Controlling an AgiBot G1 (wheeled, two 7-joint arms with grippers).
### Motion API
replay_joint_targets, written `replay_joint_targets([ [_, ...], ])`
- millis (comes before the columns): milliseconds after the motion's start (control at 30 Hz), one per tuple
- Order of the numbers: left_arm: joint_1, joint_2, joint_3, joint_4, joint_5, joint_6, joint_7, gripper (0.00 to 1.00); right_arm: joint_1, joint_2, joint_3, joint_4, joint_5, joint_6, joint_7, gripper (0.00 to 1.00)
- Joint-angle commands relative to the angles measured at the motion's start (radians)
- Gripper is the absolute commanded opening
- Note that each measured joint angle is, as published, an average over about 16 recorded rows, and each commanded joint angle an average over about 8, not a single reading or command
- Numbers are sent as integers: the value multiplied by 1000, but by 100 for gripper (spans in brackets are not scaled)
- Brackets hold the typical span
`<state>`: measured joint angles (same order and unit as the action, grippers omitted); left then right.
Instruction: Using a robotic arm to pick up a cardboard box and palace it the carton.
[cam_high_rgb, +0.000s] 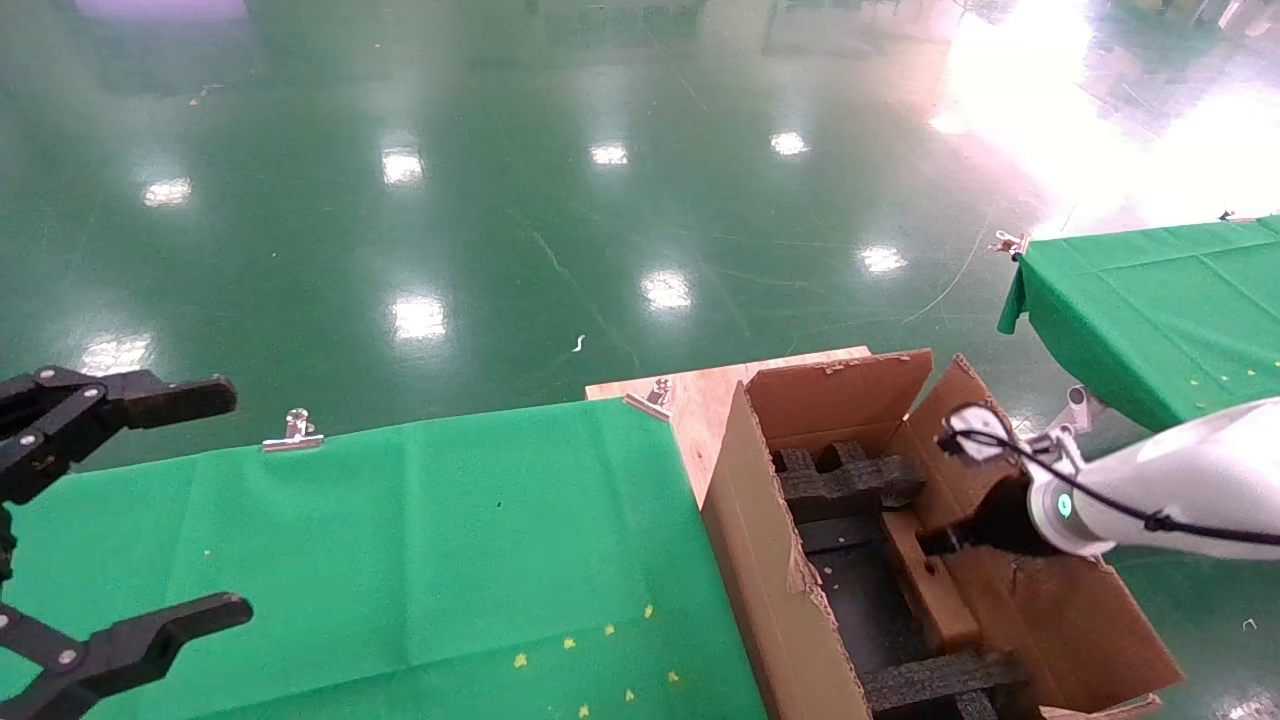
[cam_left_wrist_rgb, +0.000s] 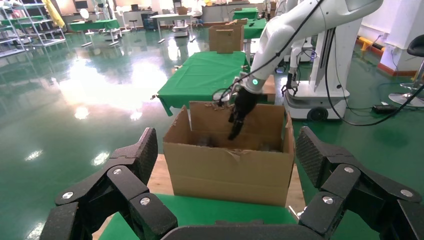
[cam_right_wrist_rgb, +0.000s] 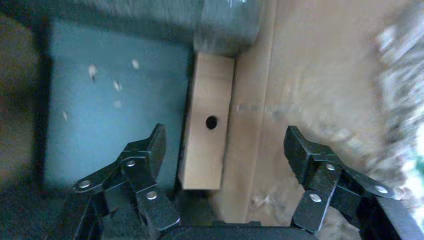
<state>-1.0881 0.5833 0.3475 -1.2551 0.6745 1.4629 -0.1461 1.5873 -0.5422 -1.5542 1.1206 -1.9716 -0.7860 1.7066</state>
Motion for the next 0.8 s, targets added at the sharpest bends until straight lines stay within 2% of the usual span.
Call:
replay_joint_targets([
  [33,0,0,0,0,0,0,0,100,15,6,7,10,-2,1,0,100],
  [333,0,0,0,0,0,0,0,100,157,59,78,168,53,-30,-56,100],
  [633,0,0,0,0,0,0,0,100,240,100,161,242,318,-33,-250,100],
  [800,0,0,0,0,-1,0,0,100,249,109,175,246,375,-40,-279,100],
])
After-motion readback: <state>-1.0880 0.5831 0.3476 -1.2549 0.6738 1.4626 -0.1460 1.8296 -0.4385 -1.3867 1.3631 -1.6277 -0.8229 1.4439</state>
